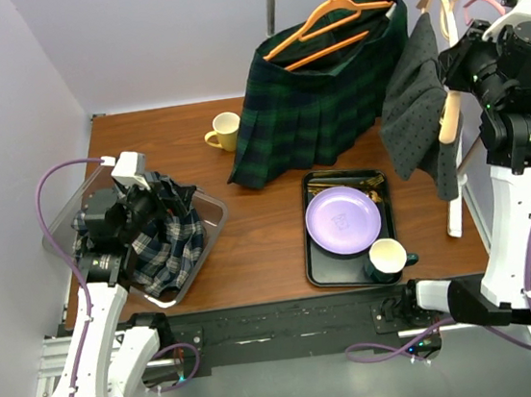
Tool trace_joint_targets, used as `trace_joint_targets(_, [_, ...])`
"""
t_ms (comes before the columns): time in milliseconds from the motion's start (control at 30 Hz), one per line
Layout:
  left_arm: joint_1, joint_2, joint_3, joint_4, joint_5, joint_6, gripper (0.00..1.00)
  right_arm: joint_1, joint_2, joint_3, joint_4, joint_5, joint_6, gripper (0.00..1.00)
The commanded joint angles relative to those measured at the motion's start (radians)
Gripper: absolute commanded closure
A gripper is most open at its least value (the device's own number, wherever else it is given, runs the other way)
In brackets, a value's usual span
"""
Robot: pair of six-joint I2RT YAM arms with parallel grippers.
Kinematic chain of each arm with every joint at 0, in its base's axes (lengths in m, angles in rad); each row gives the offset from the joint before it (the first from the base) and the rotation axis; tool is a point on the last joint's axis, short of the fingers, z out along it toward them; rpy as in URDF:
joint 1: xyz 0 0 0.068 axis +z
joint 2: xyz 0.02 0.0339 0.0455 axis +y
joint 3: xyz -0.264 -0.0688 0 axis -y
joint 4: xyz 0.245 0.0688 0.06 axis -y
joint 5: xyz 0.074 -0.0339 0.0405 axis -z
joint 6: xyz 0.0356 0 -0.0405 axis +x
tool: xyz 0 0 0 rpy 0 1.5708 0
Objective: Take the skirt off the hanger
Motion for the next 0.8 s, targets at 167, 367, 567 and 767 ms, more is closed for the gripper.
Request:
trace_joint_targets(167, [-0.005, -0.012, -0.001, 0.042, 0.017, 0.006, 0.00, -0.002, -0.040, 0.110, -0.137, 0.004, 0.027, 1.00])
trace_joint_targets(367, [-0.005, -0.006, 0.001, 0.063, 0.052, 0.003, 0.00, 0.000, -0.127, 0.077, -0.200, -0.044, 0.068, 1.00])
trace_joint_targets(567, [-0.005, -0.003, 0.030, 0.066, 0.141, -0.032, 0.00, 0.000, -0.169, 0.116, -0.277, -0.102, 0.115, 1.00])
trace_joint_targets(767, [-0.005, -0.029, 0.096, 0.049, 0.185, -0.075, 0.00, -0.002, -0.156, 0.219, -0.311, -0.310, 0.151, 1.00])
